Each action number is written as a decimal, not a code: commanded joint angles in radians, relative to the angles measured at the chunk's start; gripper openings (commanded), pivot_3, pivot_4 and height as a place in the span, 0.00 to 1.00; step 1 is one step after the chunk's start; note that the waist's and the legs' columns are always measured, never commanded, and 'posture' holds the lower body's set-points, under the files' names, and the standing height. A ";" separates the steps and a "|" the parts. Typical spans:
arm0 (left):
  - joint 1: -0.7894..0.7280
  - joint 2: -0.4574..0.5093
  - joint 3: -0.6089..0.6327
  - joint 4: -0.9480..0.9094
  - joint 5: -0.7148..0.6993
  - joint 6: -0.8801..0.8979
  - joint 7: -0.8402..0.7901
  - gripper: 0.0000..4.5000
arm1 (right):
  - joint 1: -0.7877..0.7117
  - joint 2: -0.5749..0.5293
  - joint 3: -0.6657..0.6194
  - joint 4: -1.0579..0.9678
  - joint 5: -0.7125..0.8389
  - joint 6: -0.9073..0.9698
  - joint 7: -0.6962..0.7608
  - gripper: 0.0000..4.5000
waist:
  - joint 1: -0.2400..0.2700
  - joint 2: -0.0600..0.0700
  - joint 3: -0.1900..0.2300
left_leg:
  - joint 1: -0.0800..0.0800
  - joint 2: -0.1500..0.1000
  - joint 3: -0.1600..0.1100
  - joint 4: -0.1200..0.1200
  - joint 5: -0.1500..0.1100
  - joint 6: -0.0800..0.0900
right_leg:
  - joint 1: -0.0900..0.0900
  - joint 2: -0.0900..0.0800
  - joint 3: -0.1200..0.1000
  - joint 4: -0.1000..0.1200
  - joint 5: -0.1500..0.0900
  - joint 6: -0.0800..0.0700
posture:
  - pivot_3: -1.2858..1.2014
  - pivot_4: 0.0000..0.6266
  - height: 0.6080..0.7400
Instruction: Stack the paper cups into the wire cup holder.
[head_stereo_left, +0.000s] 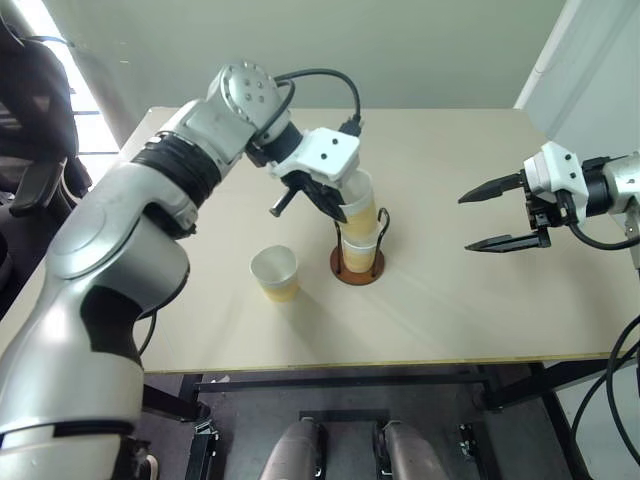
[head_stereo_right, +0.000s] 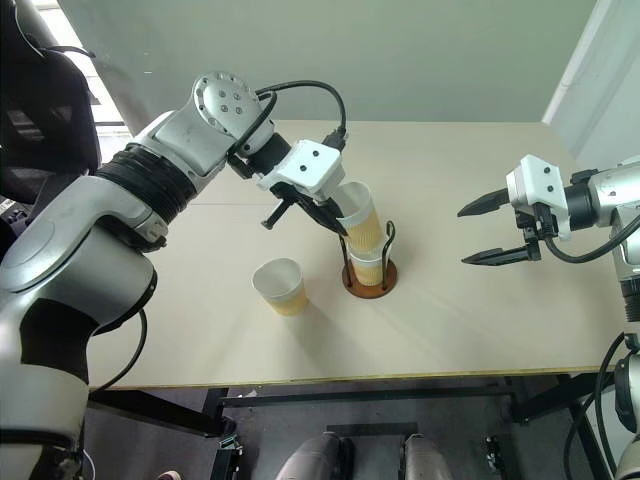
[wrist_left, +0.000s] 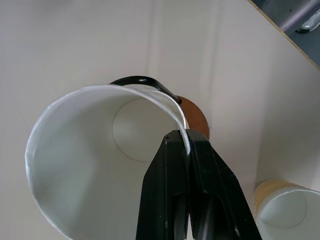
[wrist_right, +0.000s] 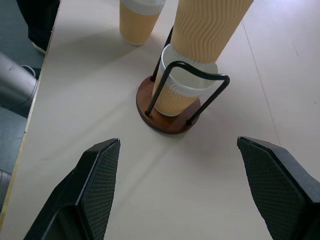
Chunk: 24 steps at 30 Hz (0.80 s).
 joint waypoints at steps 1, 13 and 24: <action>-0.011 -0.008 0.020 0.012 0.010 -0.018 -0.034 0.05 | -0.016 -0.020 -0.016 -0.027 0.000 -0.002 0.004 0.86 | 0.001 0.000 0.000 | 0.000 0.000 0.000 0.000 0.000 0.000 | 0.000 0.000 0.000 0.000 0.000 0.000 | 0.52 0.24 1.00; -0.006 -0.014 0.047 -0.005 -0.022 -0.029 -0.034 0.94 | -0.006 -0.037 -0.008 -0.026 -0.004 -0.007 0.004 0.86 | 0.002 0.000 0.000 | 0.000 0.000 0.000 0.000 -0.001 0.000 | 0.000 0.000 0.000 -0.001 0.000 0.000 | 0.52 0.24 1.00; -0.069 0.014 0.195 0.055 0.012 0.005 -0.034 1.00 | 0.013 -0.041 -0.018 -0.084 0.009 0.044 0.004 0.86 | 0.000 0.000 0.000 | 0.000 0.000 0.000 0.000 -0.004 0.001 | 0.000 0.000 0.000 -0.003 -0.002 0.001 | 0.52 0.24 1.00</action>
